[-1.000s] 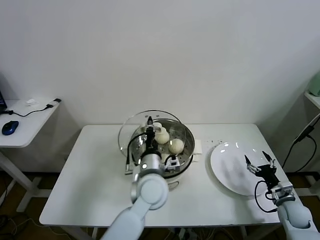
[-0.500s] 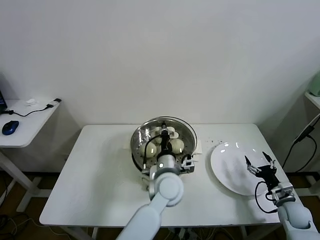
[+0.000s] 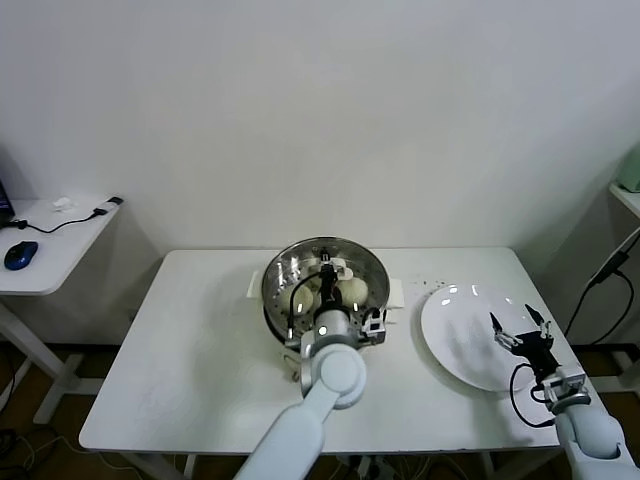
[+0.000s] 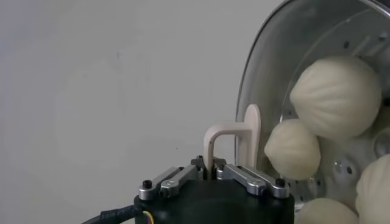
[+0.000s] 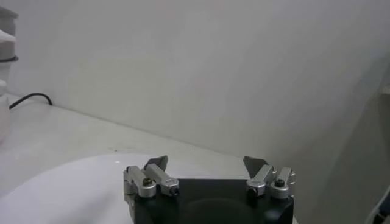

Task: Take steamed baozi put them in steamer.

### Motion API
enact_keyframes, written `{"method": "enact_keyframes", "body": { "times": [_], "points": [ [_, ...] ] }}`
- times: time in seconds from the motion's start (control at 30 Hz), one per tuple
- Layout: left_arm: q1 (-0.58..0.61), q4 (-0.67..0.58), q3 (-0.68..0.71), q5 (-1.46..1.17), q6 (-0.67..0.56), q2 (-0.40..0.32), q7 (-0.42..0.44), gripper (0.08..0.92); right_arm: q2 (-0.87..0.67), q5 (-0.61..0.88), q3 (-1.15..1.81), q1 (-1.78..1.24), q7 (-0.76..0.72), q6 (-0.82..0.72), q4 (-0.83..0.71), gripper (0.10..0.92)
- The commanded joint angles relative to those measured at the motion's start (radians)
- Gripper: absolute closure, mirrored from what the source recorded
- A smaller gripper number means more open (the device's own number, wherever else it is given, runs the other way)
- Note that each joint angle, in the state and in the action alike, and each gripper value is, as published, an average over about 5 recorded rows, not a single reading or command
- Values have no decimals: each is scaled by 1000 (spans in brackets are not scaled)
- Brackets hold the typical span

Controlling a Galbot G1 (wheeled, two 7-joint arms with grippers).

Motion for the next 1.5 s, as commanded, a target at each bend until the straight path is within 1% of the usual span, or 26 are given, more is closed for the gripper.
{"method": "enact_keyframes", "body": {
  "times": [0.03, 0.33, 0.43, 0.63, 0.83, 0.93, 1.07, 1.2, 1.33, 1.43, 1.5],
  "points": [
    [6, 20, -5, -16, 49, 0, -21, 849, 2, -2, 4, 0, -2, 2, -3, 203],
    [10, 17, 2, 6, 49, 15, -21, 849, 10, -8, 8, -1, -7, 3, -1, 203],
    [16, -7, 8, -3, 49, 28, -18, 827, 11, -9, 9, 0, -8, 3, -4, 203],
    [49, -92, 23, -14, 49, 65, 2, 672, 11, -12, 11, 3, -10, 2, -9, 203],
    [86, -219, 34, -36, 49, 128, 27, 500, 11, -14, 12, 6, -11, -1, -13, 203],
    [116, -291, 33, -49, 49, 153, 39, 413, 13, -17, 11, 8, -10, -4, -15, 203],
    [184, -385, 26, -87, 49, 201, 49, 292, 15, -24, 11, 10, -7, -13, -12, 203],
    [263, -480, 7, -177, 49, 244, -3, 201, 15, -30, 13, 9, -1, -32, -3, 203],
    [321, -565, -38, -311, 40, 279, -88, 179, 13, -40, 15, 1, -1, -58, 16, 203],
    [359, -596, -115, -431, -17, 310, -207, 177, 14, -35, 17, -7, -8, -83, 37, 203],
    [392, -603, -179, -532, -77, 338, -311, 177, 15, -31, 20, -12, -11, -98, 53, 203]
  ]
}}
